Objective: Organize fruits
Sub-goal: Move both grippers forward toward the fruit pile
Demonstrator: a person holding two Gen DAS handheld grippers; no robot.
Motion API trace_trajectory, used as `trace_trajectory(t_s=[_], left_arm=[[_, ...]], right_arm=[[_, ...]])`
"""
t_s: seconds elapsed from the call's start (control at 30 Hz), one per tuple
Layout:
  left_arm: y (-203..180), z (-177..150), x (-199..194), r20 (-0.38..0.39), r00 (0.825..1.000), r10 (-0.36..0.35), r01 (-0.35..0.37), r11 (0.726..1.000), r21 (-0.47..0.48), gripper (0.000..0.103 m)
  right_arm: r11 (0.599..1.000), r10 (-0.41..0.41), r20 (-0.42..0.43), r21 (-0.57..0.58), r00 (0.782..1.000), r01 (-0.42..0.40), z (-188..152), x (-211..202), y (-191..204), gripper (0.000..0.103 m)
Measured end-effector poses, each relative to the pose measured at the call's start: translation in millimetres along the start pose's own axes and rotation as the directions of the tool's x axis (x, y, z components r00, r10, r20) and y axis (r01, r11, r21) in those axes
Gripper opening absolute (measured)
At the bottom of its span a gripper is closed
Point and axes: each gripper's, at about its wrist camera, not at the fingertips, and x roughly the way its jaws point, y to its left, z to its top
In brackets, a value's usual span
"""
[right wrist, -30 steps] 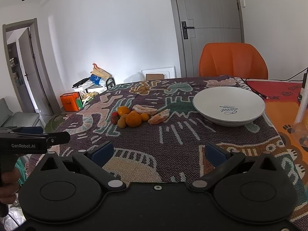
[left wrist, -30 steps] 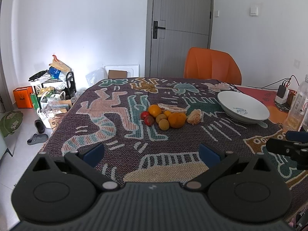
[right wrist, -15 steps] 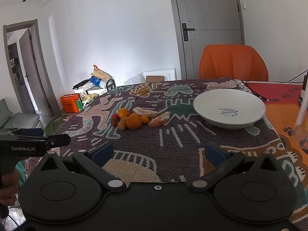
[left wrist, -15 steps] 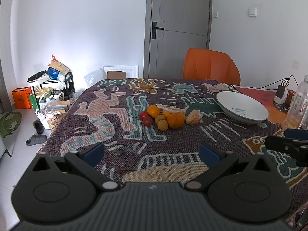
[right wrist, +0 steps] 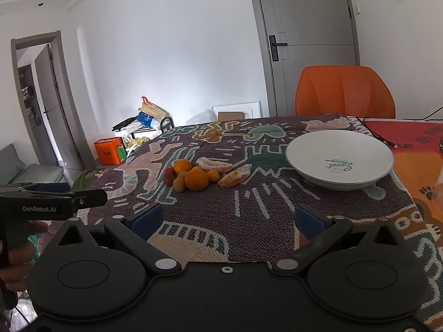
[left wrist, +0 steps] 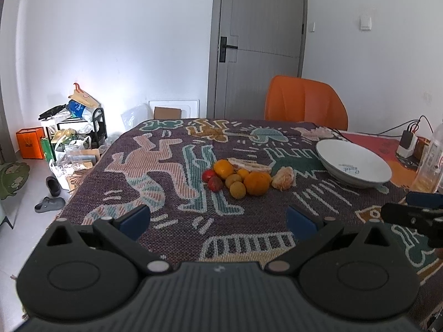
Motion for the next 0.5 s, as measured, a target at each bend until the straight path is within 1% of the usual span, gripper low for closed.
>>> trace_trajectory(t_s=[0.13, 0.2, 0.27, 0.33, 0.37, 0.43, 0.5], left_arm=[[3.0, 0.8, 8.8, 0.004, 1.000, -0.011, 0.011, 1.000, -0.017, 0.101], [4.4, 1.2, 14.0, 0.007, 1.000, -0.018, 0.018, 0.999, -0.026, 0.101], [4.7, 1.0, 18.9, 0.010, 1.000, -0.014, 0.014, 1.000, -0.026, 0.098], [6.3, 1.6, 24.6, 0.007, 1.000, -0.012, 0.012, 0.999, -0.029, 0.094], [7.6, 2.1, 28.0, 0.005, 1.000, -0.014, 0.014, 0.999, -0.036, 0.093], [9.7, 3.2, 34.0, 0.001, 1.000, -0.016, 0.016, 0.999, -0.045, 0.086], [10.9, 4.6, 41.3, -0.006, 1.000, -0.013, 0.013, 0.999, -0.046, 0.081]], right_arm=[[1.000, 0.022, -0.005, 0.002, 1.000, -0.022, 1.4, 9.9, -0.8, 0.102], [1.000, 0.026, -0.005, 0.006, 1.000, -0.026, 2.3, 14.8, -1.2, 0.098], [0.999, 0.034, -0.007, 0.005, 0.999, -0.034, 3.3, 19.2, -1.5, 0.095], [0.999, 0.046, -0.015, 0.016, 0.999, -0.046, 4.2, 25.4, -2.6, 0.089], [0.998, 0.053, -0.019, 0.019, 0.998, -0.053, 4.7, 28.3, -2.9, 0.088], [0.998, 0.060, -0.026, 0.016, 0.998, -0.060, 5.1, 34.4, -3.1, 0.086], [0.998, 0.065, -0.032, 0.020, 0.997, -0.064, 6.2, 40.4, -3.6, 0.083]])
